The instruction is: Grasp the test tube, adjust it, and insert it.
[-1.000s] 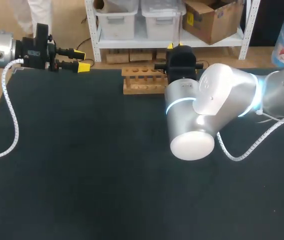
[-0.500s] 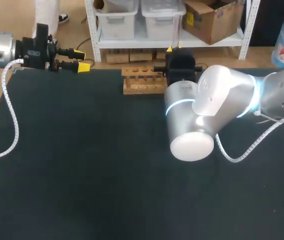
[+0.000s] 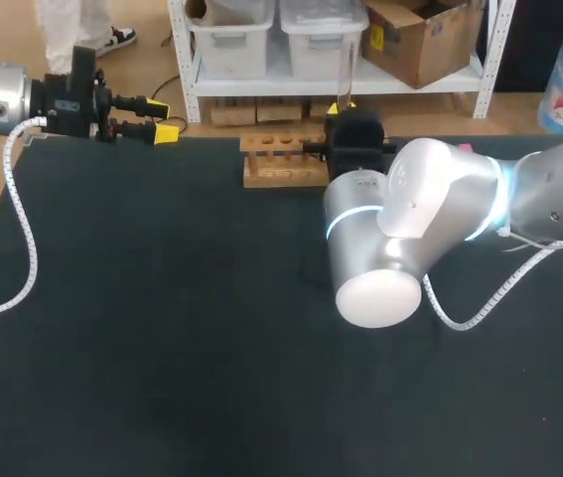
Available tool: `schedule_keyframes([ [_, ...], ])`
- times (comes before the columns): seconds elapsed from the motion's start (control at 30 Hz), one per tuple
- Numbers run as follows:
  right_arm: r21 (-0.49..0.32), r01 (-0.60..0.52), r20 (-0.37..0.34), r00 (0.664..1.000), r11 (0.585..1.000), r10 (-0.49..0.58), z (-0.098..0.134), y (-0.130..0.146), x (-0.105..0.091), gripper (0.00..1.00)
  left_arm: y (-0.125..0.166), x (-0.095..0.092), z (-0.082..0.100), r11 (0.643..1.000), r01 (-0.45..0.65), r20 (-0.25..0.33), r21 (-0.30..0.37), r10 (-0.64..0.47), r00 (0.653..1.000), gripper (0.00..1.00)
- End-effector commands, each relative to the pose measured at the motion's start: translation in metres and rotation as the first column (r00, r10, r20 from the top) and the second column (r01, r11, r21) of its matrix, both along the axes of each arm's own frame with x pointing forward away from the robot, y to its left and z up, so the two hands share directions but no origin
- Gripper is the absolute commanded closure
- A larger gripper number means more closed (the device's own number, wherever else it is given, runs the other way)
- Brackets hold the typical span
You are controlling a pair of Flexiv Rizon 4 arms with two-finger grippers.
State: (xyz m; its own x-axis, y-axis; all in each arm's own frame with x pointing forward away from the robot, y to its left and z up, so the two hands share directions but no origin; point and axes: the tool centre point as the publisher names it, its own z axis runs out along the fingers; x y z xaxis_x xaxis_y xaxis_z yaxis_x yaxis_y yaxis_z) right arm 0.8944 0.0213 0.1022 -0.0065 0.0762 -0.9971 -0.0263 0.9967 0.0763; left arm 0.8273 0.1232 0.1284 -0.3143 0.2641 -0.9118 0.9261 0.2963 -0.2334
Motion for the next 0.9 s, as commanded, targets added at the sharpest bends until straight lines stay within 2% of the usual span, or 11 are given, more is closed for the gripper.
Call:
schedule_keyframes([
  [0.03, 0.007, -0.06, 0.01, 0.998, 0.998, 0.06, -0.006, 0.0, 0.001, 1.0, 0.0, 0.0, -0.001, 1.0, 0.001, 0.003, -0.002, -0.001, 1.0, 0.0],
  [0.9, 0.057, -0.037, 0.008, 0.999, 0.998, 0.037, -0.026, 0.004, -0.001, 1.0, 0.0, 0.0, -0.001, 1.0, 0.001, 0.003, -0.002, -0.001, 1.0, 0.0],
])
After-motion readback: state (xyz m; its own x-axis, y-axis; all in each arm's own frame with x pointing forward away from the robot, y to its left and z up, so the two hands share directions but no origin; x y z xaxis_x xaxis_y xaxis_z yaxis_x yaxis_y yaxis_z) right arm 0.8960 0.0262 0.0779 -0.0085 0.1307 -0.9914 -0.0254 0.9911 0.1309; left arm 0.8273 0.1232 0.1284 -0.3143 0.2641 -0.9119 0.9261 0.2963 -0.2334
